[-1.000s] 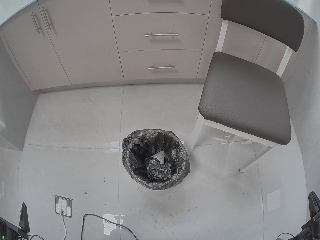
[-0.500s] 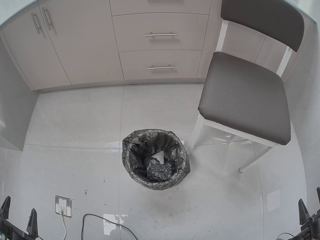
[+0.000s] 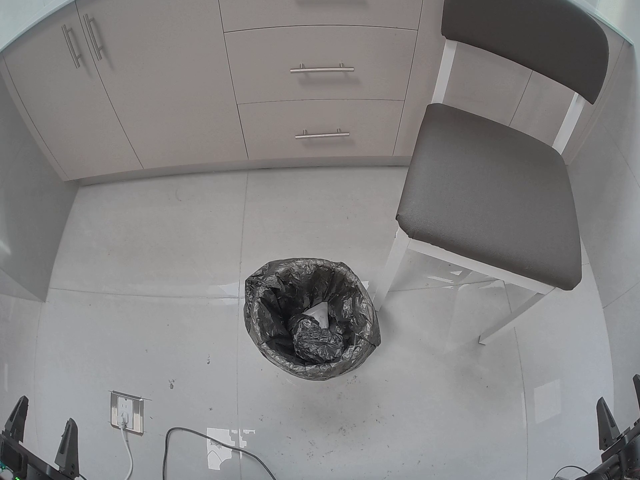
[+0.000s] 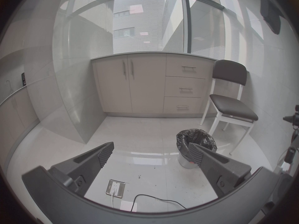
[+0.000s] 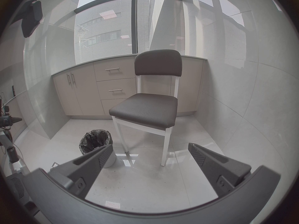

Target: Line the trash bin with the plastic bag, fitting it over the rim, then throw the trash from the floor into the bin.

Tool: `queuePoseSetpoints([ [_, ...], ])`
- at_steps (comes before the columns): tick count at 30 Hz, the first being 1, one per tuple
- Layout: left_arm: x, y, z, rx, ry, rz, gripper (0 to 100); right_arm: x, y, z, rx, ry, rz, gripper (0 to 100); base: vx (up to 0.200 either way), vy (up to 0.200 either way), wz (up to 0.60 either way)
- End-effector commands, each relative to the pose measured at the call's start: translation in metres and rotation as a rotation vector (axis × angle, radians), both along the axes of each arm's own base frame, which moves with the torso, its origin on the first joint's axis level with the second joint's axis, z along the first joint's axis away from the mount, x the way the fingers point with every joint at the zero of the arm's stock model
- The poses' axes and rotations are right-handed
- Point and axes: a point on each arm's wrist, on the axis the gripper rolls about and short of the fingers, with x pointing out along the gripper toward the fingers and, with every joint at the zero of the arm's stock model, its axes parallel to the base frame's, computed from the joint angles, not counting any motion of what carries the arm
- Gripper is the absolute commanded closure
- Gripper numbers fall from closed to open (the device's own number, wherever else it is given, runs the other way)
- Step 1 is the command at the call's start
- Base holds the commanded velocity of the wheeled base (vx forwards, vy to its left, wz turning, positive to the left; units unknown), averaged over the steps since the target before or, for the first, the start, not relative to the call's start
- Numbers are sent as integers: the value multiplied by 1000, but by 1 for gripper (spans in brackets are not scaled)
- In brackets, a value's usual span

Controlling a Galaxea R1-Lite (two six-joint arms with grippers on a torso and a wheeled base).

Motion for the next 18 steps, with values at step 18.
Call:
queuePoseSetpoints([
  [18, 1, -1, -4, 11, -13, -27, 0, 0, 0, -4, -2, 3, 4, 0, 0, 0, 0],
])
